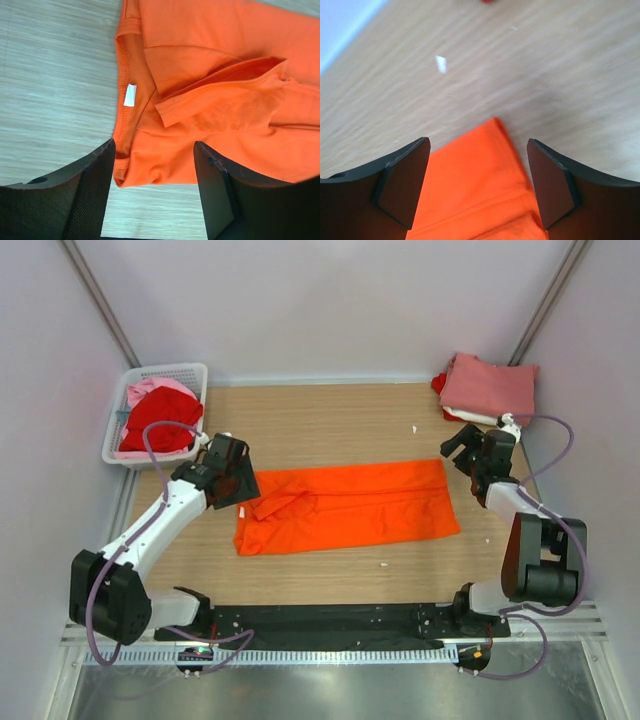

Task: Fold and stack the t-shirts
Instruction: Fold the tshirt

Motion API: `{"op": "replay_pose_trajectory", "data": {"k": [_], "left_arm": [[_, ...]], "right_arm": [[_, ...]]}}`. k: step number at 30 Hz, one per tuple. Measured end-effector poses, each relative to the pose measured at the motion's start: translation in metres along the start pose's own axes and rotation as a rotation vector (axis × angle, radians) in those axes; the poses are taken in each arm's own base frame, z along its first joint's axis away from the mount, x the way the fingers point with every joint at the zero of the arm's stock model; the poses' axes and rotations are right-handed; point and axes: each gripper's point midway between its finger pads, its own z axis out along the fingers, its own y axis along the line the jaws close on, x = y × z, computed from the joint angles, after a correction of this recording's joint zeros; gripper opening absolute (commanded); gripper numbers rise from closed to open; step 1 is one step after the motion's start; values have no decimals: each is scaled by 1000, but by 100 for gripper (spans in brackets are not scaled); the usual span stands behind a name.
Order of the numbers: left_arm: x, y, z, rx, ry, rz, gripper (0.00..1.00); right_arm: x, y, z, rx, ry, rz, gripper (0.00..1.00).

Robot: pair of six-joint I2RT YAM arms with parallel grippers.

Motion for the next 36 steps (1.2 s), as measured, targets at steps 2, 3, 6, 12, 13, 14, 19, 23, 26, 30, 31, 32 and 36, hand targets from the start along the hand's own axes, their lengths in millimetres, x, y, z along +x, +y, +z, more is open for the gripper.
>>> {"op": "replay_pose_trajectory", "data": {"k": [2, 3, 6, 12, 13, 14, 19, 23, 26, 30, 31, 32, 36], "left_arm": [[-3, -3, 0, 9, -12, -18, 61], [-3, -6, 1, 14, -15, -24, 61], [0, -19, 7, 32, -17, -31, 60], [38, -31, 40, 7, 72, -11, 61], [45, -31, 45, -2, 89, -10, 61], [53, -31, 50, -12, 107, -6, 61], [78, -30, 71, -54, 175, 3, 51], [75, -34, 77, -61, 177, -1, 58], [68, -41, 85, -77, 182, 20, 58], [47, -58, 102, -85, 176, 48, 56], [41, -62, 105, -82, 174, 50, 57], [33, -66, 109, -80, 172, 53, 57], [-8, -83, 133, -76, 165, 52, 59]], "right_arm": [[-7, 20, -4, -84, -18, -8, 80], [-6, 31, -4, -128, -14, -20, 78], [9, 68, 6, -230, 56, -73, 75], [65, 114, 40, -255, 273, -179, 73], [74, 116, 44, -239, 312, -195, 72], [83, 117, 48, -222, 347, -208, 73], [109, 97, 52, -112, 478, -226, 76], [114, 96, 46, -105, 527, -214, 75], [130, 95, 27, -138, 537, -201, 76], [169, 104, -18, -216, 584, -222, 76], [177, 106, -28, -230, 598, -228, 76], [186, 107, -38, -245, 611, -234, 76], [223, 109, -92, -310, 666, -243, 78]]}}
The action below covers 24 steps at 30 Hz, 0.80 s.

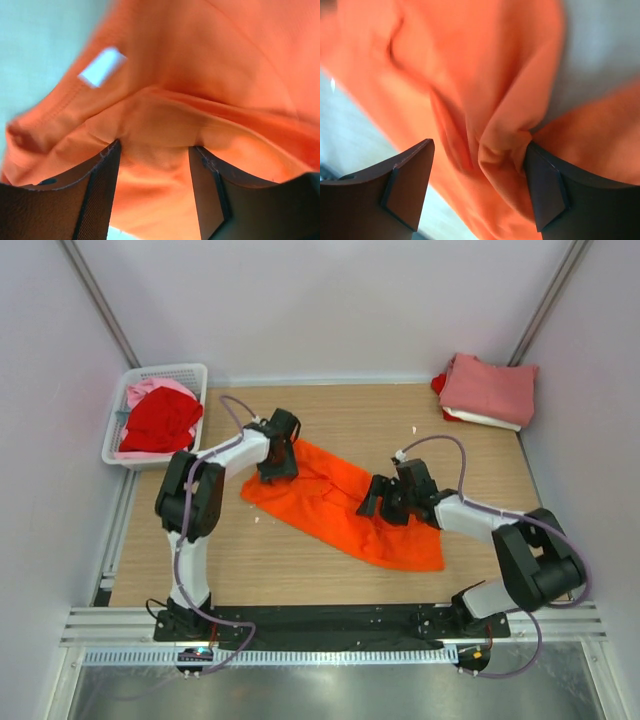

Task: Fold and stack the t-shirts
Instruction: Fold the tshirt

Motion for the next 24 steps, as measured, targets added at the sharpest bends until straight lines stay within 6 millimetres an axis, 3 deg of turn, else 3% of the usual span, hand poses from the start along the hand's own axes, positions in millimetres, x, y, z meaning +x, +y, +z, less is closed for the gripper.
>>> {"op": "replay_pose_trajectory", "data": {"k": [3, 5, 7, 9, 11, 15, 19, 21, 24], "left_arm": [[-49, -24, 16, 21, -22, 5, 58], [-90, -52, 29, 83, -71, 16, 58], [-118, -81, 40, 160, -98, 38, 58], [-138, -110, 45, 259, -119, 66, 59], [-145, -134, 45, 360, -122, 100, 61], [-131, -156, 39, 482, -90, 163, 67], [-114, -148, 22, 498, -68, 202, 70], [-109, -139, 4, 497, -70, 208, 70], [-118, -121, -33, 506, -125, 193, 70]], "right_arm": [[50, 16, -19, -44, 53, 13, 79], [83, 25, -32, -59, 102, 31, 81], [115, 35, -48, -69, 153, 28, 84], [133, 46, -63, -90, 188, 15, 89], [136, 55, -77, -87, 196, -1, 91], [92, 69, -99, -8, 57, -30, 98], [33, 77, -111, 83, -134, -75, 100], [6, 73, -104, 131, -188, -72, 99], [-31, 44, -72, 224, -206, -27, 92]]}}
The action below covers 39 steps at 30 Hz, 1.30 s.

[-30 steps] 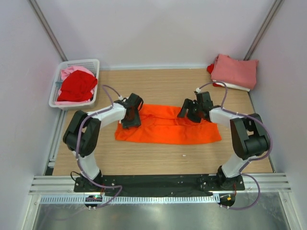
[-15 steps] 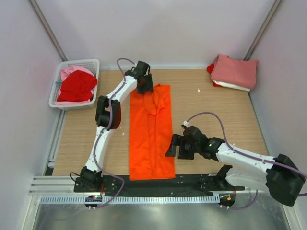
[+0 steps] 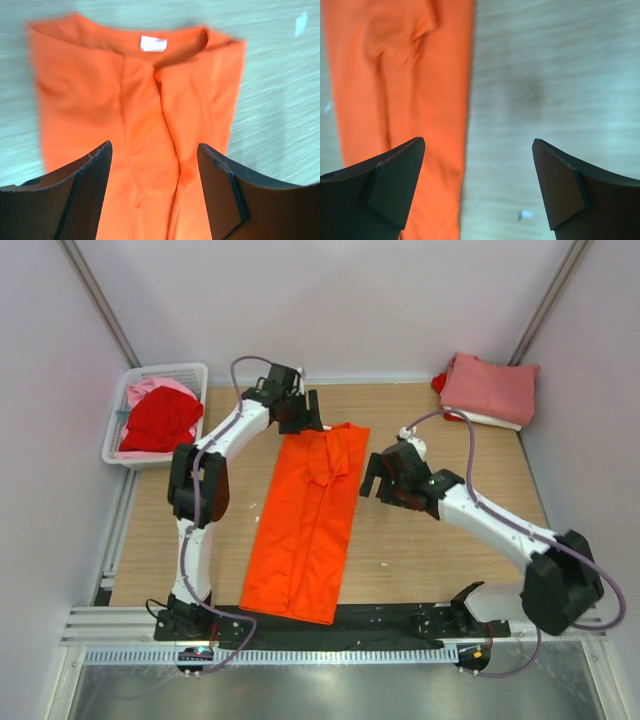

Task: Fold and stack the t-shirts
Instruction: Fold the tshirt

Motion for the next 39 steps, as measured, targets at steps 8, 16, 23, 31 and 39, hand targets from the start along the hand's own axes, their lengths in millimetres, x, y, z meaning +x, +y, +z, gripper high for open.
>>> {"op": "replay_pose_trajectory", "data": {"k": [8, 16, 23, 31, 39], "left_arm": [[-50, 51, -82, 22, -288, -85, 70], [-18, 70, -39, 52, -236, -130, 67], [-26, 70, -38, 95, -263, -149, 66], [-35, 77, -40, 109, -291, -172, 65], [-31, 82, -33, 108, -275, -187, 65]], "right_arm": [[-43, -21, 115, 101, 78, 25, 74], [-86, 9, 163, 29, 39, 13, 56], [-87, 14, 164, -3, 43, 19, 55], [-83, 35, 164, -71, 60, 13, 55], [-72, 52, 175, -107, 89, -6, 52]]}}
